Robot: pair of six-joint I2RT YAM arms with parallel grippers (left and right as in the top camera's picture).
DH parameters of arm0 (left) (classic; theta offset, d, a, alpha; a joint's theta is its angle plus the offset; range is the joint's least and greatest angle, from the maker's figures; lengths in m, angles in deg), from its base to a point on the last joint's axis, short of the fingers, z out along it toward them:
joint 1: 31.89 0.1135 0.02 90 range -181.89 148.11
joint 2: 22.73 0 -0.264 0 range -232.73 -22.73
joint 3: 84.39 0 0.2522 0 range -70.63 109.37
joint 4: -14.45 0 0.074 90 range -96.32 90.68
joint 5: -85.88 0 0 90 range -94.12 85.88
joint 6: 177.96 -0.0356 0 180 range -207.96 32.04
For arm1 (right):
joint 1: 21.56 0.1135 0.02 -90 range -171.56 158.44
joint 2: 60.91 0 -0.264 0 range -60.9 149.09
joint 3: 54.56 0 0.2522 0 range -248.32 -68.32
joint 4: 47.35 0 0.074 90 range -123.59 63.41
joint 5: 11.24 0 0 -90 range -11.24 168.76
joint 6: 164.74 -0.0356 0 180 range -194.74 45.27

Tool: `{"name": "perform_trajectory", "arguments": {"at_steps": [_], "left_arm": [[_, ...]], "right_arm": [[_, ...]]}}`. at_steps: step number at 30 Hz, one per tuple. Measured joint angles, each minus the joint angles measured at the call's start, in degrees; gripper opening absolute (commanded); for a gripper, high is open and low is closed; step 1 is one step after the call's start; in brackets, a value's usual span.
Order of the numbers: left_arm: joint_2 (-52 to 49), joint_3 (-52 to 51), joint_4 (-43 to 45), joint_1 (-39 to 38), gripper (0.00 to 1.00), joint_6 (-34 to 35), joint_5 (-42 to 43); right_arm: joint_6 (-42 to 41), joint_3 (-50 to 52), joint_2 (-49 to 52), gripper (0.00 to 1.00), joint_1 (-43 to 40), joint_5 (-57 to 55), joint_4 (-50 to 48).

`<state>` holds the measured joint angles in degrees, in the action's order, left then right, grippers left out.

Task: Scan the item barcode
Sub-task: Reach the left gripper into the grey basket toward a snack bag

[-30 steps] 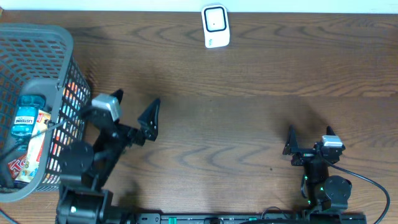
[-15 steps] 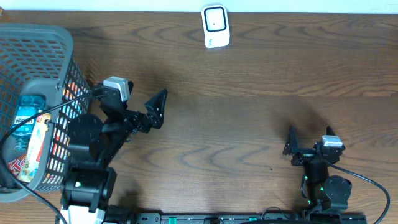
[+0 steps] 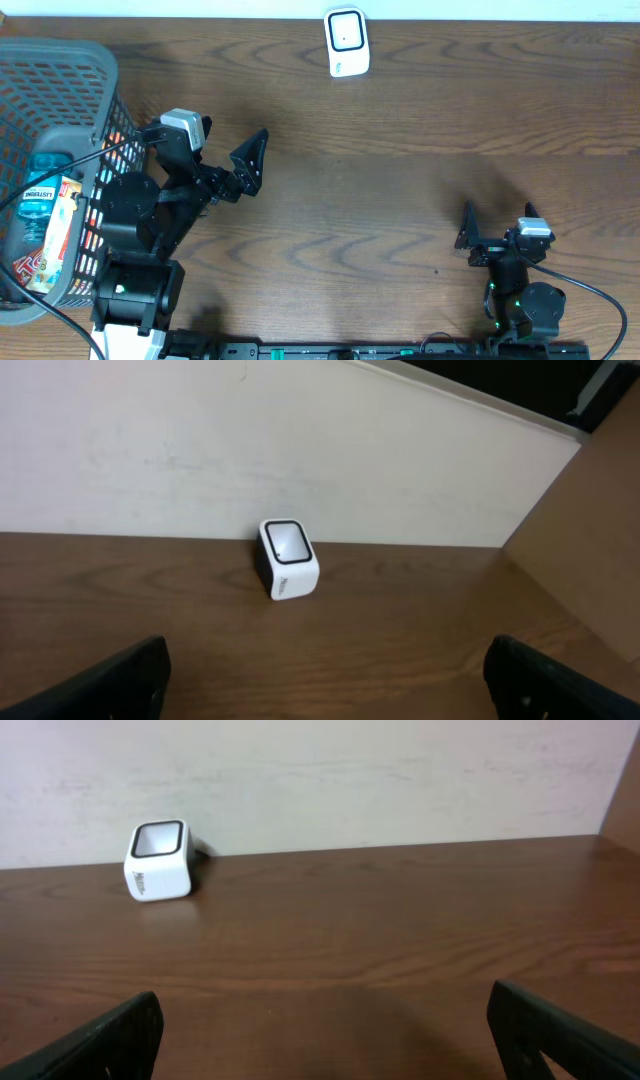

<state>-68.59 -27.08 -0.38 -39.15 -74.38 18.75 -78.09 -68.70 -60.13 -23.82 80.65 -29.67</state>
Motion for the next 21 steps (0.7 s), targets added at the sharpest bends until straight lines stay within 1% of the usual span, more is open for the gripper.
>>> {"name": "perform_trajectory", "arguments": {"at_steps": [21], "left_arm": [[-0.15, 3.43, -0.76, 1.92, 0.99, 0.00, -0.02]], "right_arm": [[0.00, 0.00, 0.00, 0.99, 0.00, 0.00, 0.00]]}}
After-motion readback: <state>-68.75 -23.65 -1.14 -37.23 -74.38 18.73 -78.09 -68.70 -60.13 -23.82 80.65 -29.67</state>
